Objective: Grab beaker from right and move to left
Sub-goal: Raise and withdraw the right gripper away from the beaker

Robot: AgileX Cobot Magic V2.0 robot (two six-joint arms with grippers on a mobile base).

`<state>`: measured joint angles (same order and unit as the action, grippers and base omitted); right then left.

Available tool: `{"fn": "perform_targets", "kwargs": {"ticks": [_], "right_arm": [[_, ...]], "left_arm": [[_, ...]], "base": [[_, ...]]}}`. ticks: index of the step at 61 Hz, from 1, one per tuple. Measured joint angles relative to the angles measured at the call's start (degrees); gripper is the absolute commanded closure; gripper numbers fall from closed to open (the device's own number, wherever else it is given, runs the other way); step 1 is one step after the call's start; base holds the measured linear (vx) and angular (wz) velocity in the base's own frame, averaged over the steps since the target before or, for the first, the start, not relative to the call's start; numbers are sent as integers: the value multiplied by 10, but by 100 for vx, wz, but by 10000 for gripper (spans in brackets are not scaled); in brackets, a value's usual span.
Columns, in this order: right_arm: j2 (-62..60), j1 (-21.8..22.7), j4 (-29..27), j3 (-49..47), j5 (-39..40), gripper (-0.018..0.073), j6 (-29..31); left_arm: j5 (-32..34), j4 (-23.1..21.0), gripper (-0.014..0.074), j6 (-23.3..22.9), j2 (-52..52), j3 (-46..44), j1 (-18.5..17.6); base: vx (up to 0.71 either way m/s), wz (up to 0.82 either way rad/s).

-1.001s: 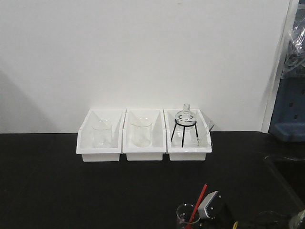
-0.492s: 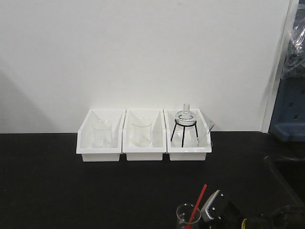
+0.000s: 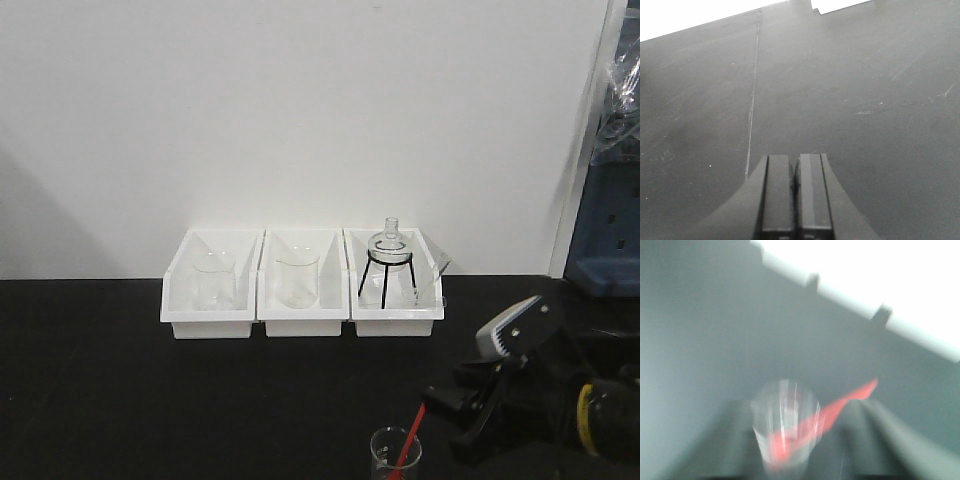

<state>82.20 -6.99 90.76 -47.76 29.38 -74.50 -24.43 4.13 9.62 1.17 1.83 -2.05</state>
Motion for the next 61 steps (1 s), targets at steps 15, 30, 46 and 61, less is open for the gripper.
{"fn": "perform_targets", "kwargs": {"ticks": [15, 30, 46, 61], "right_arm": [[-201, 0, 47, 0, -58, 567, -196], [-325, 0, 103, 3, -58, 567, -280], [-388, 0, 104, 3, -60, 567, -284], [-411, 0, 104, 3, -89, 567, -274]], "left_arm": [[0, 0, 603, 0, 0, 0, 0], [0, 0, 603, 0, 0, 0, 0], [0, 0, 603, 0, 0, 0, 0], [0, 0, 603, 0, 0, 0, 0]], "base": [[0, 0], [0, 0], [0, 0], [0, 0]]}}
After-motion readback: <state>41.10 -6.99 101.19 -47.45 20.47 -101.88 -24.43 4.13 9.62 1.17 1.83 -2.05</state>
